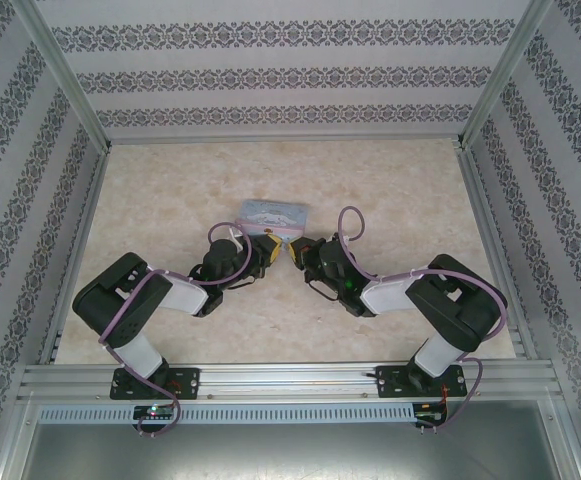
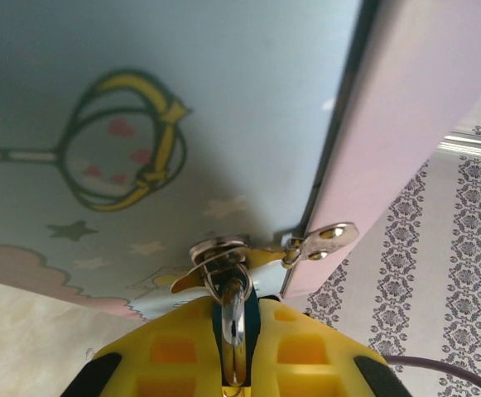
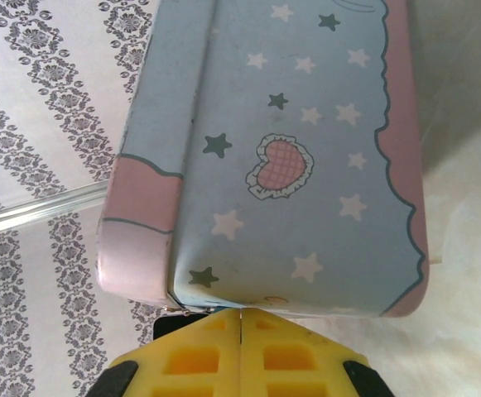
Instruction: Unlock the padlock with the key
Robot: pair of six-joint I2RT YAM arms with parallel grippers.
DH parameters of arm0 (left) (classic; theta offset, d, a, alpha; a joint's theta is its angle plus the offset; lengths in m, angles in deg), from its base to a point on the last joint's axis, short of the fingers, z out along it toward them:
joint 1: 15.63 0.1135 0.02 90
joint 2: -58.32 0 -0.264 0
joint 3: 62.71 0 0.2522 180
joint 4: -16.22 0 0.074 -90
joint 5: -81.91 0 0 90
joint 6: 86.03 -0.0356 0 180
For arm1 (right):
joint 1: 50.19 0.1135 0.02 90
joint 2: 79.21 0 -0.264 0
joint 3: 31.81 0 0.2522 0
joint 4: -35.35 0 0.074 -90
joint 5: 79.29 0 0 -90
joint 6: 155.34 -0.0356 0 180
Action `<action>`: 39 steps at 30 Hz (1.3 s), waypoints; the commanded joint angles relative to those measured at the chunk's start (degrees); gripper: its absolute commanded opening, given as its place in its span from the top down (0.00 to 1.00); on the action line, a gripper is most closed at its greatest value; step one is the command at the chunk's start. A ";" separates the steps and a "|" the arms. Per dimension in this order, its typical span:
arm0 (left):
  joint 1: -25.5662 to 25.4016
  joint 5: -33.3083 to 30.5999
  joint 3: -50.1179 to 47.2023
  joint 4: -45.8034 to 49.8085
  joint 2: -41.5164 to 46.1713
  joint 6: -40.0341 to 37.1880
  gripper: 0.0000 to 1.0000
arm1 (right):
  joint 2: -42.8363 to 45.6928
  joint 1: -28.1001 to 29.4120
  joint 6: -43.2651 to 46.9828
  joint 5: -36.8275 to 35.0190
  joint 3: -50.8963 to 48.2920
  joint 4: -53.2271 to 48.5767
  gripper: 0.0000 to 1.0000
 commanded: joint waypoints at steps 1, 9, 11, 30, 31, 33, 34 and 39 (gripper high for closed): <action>-2.17 9.49 2.37 -4.73 2.25 -1.57 1.00 | 0.62 2.71 0.06 3.27 3.07 2.95 1.00; -2.22 9.45 2.59 -4.57 2.19 -1.45 1.00 | 0.56 3.10 -0.08 3.43 3.92 1.27 1.00; -2.18 9.51 2.70 -4.55 2.31 -1.42 1.00 | 0.23 2.84 0.81 3.35 3.67 1.25 1.00; -2.17 9.95 2.01 -4.84 4.04 -0.61 1.00 | 1.24 -2.00 15.23 6.20 5.36 -5.68 1.00; -2.17 9.94 2.03 -4.82 4.20 -0.61 1.00 | 1.25 -1.93 16.41 6.32 5.70 -5.72 1.00; -2.17 9.95 2.00 -4.81 4.15 -0.61 1.00 | 1.70 -2.01 19.71 6.84 6.79 -6.92 1.00; -2.17 9.93 2.02 -4.82 4.18 -0.62 1.00 | 2.01 -1.95 21.61 6.85 7.24 -7.31 1.00; -2.17 9.98 1.85 -4.73 4.11 -0.70 1.00 | 3.14 -1.93 28.12 6.76 8.36 -7.75 1.00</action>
